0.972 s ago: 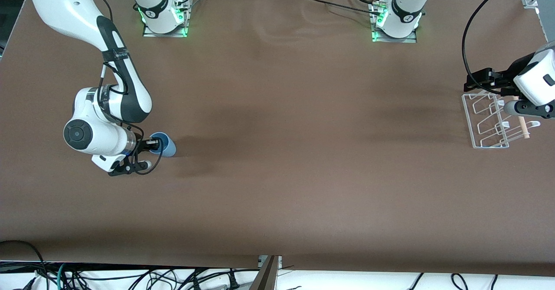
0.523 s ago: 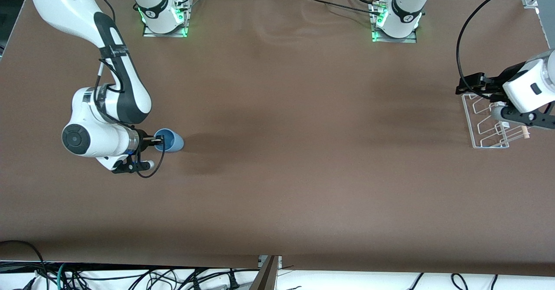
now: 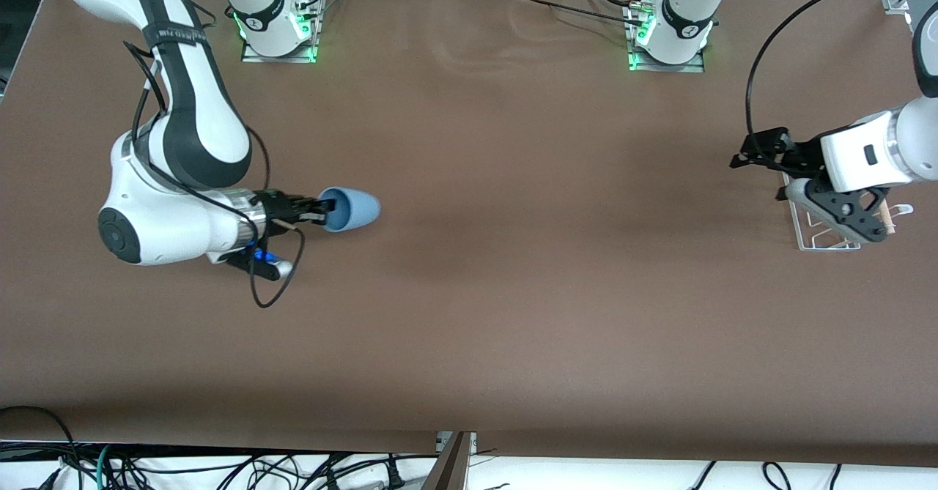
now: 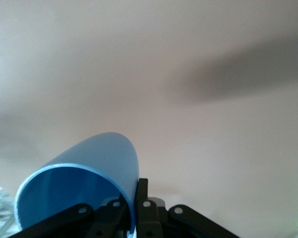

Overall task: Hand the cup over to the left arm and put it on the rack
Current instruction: 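Carry the cup toward center while the left gripper approaches it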

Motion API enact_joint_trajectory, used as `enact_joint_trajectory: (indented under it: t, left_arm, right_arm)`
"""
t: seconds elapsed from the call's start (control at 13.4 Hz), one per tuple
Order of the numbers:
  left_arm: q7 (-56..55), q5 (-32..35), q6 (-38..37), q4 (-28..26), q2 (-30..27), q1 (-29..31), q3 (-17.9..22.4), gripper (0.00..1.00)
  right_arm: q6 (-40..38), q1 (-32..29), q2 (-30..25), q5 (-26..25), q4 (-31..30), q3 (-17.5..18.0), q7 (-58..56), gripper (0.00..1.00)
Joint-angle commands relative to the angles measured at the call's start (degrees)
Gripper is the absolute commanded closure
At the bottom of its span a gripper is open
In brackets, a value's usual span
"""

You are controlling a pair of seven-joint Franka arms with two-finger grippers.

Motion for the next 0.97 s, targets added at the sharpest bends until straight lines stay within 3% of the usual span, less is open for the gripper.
enact_joint_trajectory:
  t: [0.0, 0.22, 0.37, 0.6, 0.9]
  left_arm:
    - [7.93, -4.89, 0.81, 0.45, 1.60, -0.22, -0.04, 0.00]
    - [18.74, -5.78, 1.95, 0.54, 2.48, -0.22, -3.37, 0.00]
    - [24.62, -5.96, 3.35, 0.63, 2.57, -0.22, -6.01, 0.00]
    - [32.81, -11.56, 5.39, 0.28, 3.79, -0.14, -7.60, 0.00]
    - [33.62, -17.12, 5.30, -1.04, 3.19, -0.05, -8.56, 0.00]
  right_arm:
    - [-1.69, -0.15, 0.23, 7.84, 3.32, 3.85, 13.31, 1.00]
    - [1.10, 0.63, 0.67, 13.65, 6.74, 9.13, 27.74, 1.00]
    - [7.85, 2.47, 0.84, 18.47, 6.93, 11.68, 34.77, 1.00]
    - [18.66, 7.56, 0.84, 23.05, 7.45, 12.04, 43.40, 1.00]
    - [26.16, 11.71, 1.81, 23.77, 8.25, 12.04, 47.11, 1.00]
